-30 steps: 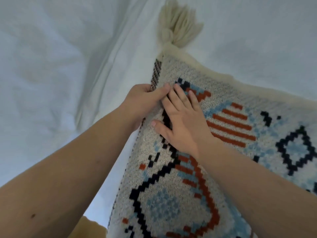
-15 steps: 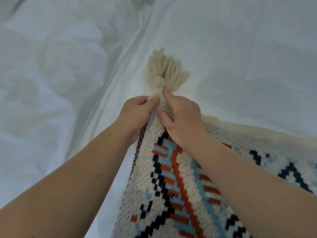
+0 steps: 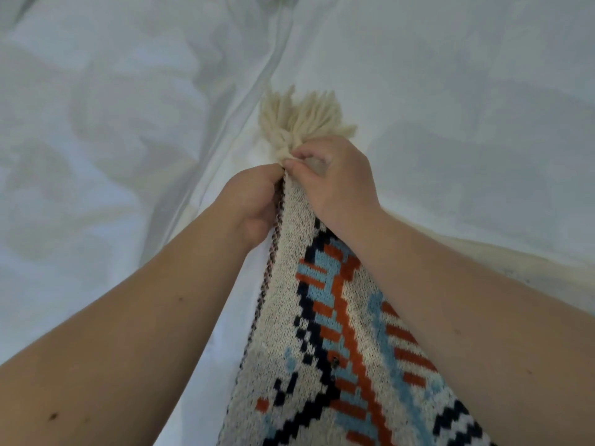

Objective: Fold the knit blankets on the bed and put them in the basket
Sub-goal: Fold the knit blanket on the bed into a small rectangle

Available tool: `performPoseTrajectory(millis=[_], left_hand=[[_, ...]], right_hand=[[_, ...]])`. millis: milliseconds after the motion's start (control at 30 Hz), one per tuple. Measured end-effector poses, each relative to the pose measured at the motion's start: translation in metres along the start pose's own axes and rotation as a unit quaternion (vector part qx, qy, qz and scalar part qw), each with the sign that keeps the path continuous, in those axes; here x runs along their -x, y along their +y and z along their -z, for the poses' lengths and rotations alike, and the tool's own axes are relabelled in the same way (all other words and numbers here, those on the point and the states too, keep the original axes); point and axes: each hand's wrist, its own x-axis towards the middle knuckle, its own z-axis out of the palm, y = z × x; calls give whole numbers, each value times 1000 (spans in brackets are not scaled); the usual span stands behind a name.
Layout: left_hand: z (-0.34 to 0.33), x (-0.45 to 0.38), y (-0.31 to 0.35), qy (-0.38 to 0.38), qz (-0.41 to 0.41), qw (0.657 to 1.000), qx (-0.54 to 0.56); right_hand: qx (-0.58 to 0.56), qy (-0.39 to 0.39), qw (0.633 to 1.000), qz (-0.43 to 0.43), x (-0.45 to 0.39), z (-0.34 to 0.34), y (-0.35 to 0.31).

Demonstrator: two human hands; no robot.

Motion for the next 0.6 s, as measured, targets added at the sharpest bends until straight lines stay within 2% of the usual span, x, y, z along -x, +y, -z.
performPoseTrajectory(millis=[100, 167, 267, 367, 467, 600], left_hand=[[0, 4, -2, -28, 25, 995, 90], [1, 9, -3, -36, 27, 995, 89], [0, 26, -10, -19, -27, 998, -53], [9, 48, -33, 46, -80, 977, -191], [23, 95, -71, 110, -52, 964, -238], [43, 165, -120, 110, -20, 960, -256]], right_hand=[[32, -23, 999, -20, 1, 0, 4], [65, -35, 997, -30, 2, 1, 2], [178, -36, 983, -24, 14, -1, 1], [264, -4, 965, 5, 52, 4, 2], [278, -17, 960, -10, 127, 12, 1], [306, -115, 944, -48, 251, 13, 0]])
